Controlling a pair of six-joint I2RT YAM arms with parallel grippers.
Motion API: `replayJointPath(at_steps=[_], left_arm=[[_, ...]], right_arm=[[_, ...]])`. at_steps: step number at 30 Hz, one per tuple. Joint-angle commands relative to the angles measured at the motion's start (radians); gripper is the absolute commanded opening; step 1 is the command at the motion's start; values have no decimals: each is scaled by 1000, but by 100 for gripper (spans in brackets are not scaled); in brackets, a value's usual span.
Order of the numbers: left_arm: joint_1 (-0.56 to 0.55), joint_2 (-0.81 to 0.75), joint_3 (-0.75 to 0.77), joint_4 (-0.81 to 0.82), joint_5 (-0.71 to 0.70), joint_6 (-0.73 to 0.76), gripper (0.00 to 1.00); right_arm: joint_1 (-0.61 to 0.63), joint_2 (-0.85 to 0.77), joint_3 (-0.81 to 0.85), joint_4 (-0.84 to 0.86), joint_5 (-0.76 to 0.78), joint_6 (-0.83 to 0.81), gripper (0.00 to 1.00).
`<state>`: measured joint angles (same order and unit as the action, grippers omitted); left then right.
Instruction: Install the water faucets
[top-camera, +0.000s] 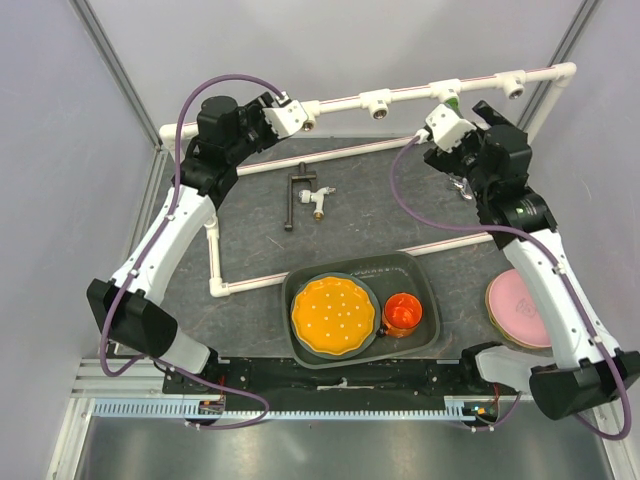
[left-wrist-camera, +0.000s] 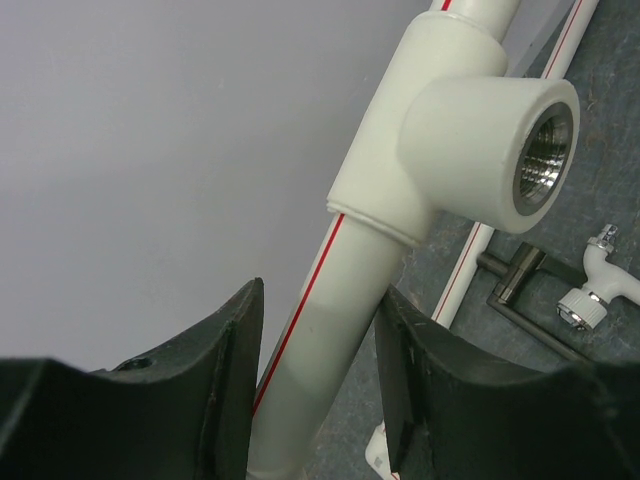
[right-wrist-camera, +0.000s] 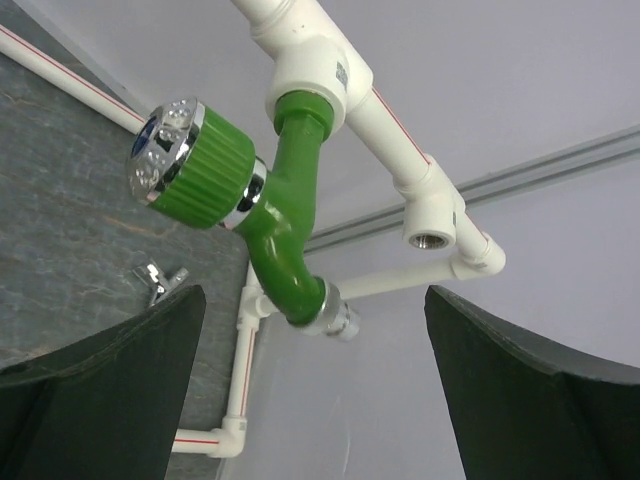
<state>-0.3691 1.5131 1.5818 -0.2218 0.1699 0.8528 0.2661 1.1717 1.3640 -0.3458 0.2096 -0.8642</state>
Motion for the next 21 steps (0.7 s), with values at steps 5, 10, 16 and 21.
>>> replayJointPath(at_steps=[5,10,16,21], left_arm=[[-34,-33,-63,-42,-46,-146,2],[-59,-28,-75,-24,-92,-133,2],[-77,-28,-91,-7,-136,-112,2],[-86,-25,-101,9,-167,-100,2]], right_arm=[[51,112,-8,172,137,-153,98],[70,134,-48,297,168,-177,94],[85,140,-62,338,188,-96,51],[90,120,-82,337,189,136,21]])
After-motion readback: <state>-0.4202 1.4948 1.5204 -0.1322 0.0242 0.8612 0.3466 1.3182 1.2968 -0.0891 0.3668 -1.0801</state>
